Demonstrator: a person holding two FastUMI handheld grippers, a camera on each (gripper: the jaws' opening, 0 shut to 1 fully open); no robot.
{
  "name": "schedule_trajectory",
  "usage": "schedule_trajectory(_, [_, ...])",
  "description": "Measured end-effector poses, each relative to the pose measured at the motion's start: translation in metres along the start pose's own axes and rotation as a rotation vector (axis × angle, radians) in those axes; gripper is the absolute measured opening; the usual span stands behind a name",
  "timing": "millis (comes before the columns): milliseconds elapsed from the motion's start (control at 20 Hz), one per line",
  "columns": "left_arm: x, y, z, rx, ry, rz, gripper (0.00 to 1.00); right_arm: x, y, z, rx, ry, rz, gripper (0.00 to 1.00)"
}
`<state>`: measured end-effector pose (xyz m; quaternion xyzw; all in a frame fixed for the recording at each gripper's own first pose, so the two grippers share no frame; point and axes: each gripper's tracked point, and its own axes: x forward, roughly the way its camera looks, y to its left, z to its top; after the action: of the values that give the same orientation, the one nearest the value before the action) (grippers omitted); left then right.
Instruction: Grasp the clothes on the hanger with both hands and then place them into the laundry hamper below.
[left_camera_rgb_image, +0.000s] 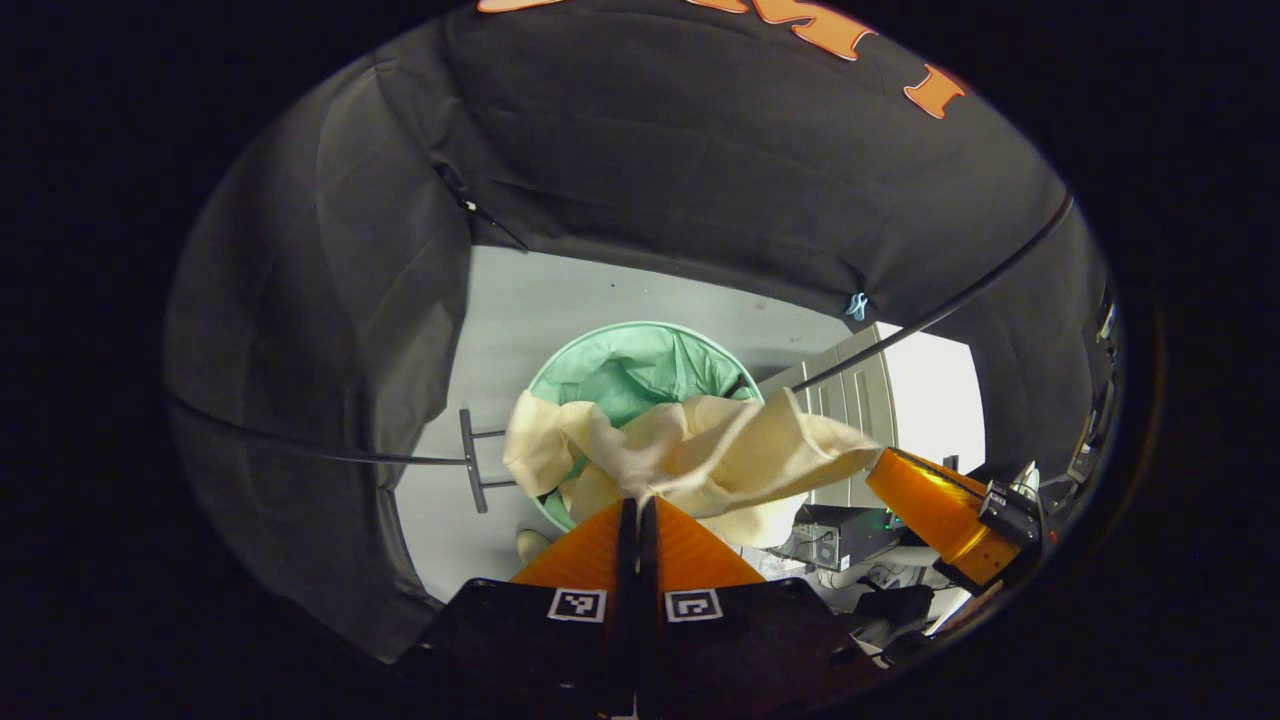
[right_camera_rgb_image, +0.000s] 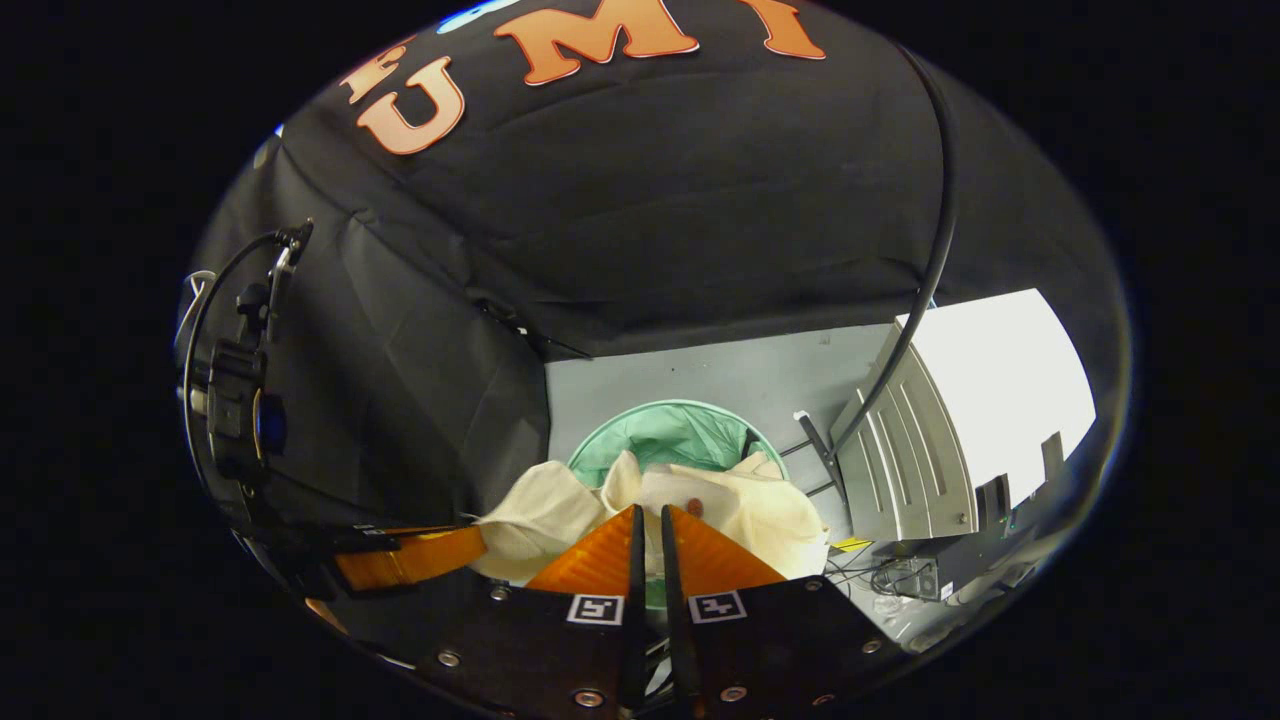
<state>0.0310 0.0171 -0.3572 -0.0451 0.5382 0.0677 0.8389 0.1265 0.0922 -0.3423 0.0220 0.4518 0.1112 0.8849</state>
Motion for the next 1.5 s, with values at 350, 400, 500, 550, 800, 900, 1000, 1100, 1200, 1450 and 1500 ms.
schedule_trajectory(350, [-0.001, 0.007, 0.005, 0.01, -0.008, 0.015, 0.17, 0.001, -0.003, 0.006, 0.005, -0.014, -0.019, 0.1])
schedule_trajectory(400, [-0.001, 0.007, 0.002, 0.006, -0.003, 0.014, 0.17, 0.0, -0.003, 0.006, 0.003, -0.014, -0.021, 0.15])
schedule_trajectory(500, [-0.001, 0.01, 0.0, 0.003, 0.002, 0.019, 0.26, -0.004, -0.001, 0.003, 0.0, -0.016, -0.019, 0.22])
schedule_trajectory(550, [-0.001, 0.011, -0.001, 0.003, 0.001, 0.023, 0.34, -0.005, -0.001, 0.003, 0.0, -0.018, -0.019, 0.35])
schedule_trajectory(800, [-0.008, 0.011, -0.005, -0.016, -0.02, 0.011, 0.31, -0.015, -0.006, 0.011, 0.027, -0.062, -0.02, 0.47])
schedule_trajectory(900, [-0.01, 0.015, -0.009, -0.014, -0.025, 0.019, 0.31, -0.02, -0.011, 0.017, 0.029, -0.079, -0.028, 0.53])
schedule_trajectory(1000, [-0.011, 0.014, -0.01, -0.015, -0.032, 0.011, 0.4, -0.031, -0.019, 0.024, 0.041, -0.11, -0.047, 0.48])
schedule_trajectory(1100, [-0.013, 0.014, -0.009, -0.01, -0.044, 0.009, 0.6, -0.042, -0.026, 0.034, 0.038, -0.149, -0.059, 0.62])
schedule_trajectory(1200, [-0.019, 0.021, -0.008, -0.002, -0.06, 0.035, 0.57, -0.052, -0.034, 0.04, 0.014, -0.177, -0.073, 0.68])
schedule_trajectory(1450, [-0.053, 0.016, 0.009, 0.027, -0.155, 0.032, 0.96, -0.08, -0.062, 0.064, -0.025, -0.276, -0.148, 0.82])
schedule_trajectory(1500, [-0.059, 0.014, 0.011, 0.023, -0.171, 0.03, 0.92, -0.084, -0.067, 0.07, -0.035, -0.295, -0.159, 0.87])
